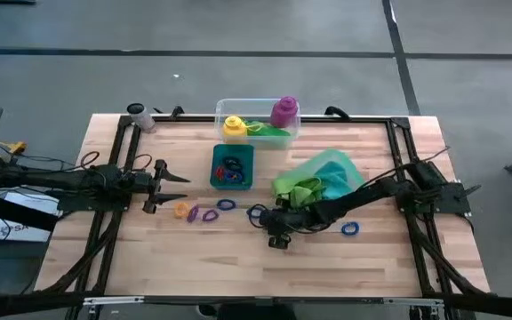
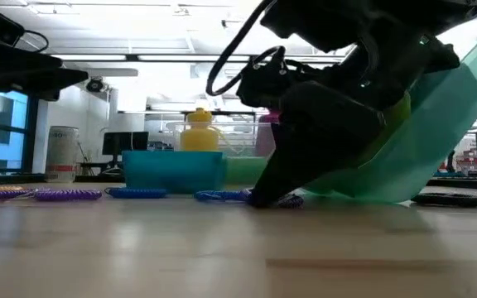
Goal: Pick & Place Sports Items
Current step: Put the right purple spring keychain into the blue bin
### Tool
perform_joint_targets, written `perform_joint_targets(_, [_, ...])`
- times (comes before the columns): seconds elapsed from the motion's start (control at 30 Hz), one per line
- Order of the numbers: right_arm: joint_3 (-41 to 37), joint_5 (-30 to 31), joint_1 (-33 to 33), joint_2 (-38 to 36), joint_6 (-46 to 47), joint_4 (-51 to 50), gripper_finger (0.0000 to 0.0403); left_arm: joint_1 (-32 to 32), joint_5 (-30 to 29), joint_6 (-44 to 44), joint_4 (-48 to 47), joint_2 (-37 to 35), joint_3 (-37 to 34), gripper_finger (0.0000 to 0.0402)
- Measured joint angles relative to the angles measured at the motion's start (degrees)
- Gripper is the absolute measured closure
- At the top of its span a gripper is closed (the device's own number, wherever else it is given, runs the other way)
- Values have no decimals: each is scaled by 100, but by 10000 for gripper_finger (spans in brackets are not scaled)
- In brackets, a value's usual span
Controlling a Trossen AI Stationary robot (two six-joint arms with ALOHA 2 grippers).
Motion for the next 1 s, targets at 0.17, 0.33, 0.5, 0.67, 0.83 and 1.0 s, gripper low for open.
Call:
perform_joint_targets(0.17, [0, -35, 4, 0, -18, 0, 330, -1, -1, 0, 1, 0, -1, 165])
perform_joint_targets(0.33, [0, -305, 0, -1, -6, 8, 376, -1, 0, -1, 1, -1, -1, 165])
perform_joint_targets(0.5, [0, -416, 2, -2, -18, 6, 397, 0, 0, 0, 0, 0, 0, 165])
perform_joint_targets(0.67, [-2, -417, 4, -3, -7, 4, 400, -2, -2, 0, 2, 0, -2, 165])
perform_joint_targets(0.83, [-4, -435, 4, -35, -24, -7, 401, -2, -1, 0, 1, 0, 0, 165])
perform_joint_targets(1.0, [-13, -552, 11, -131, -47, -52, 402, 0, 0, 0, 0, 0, 0, 165])
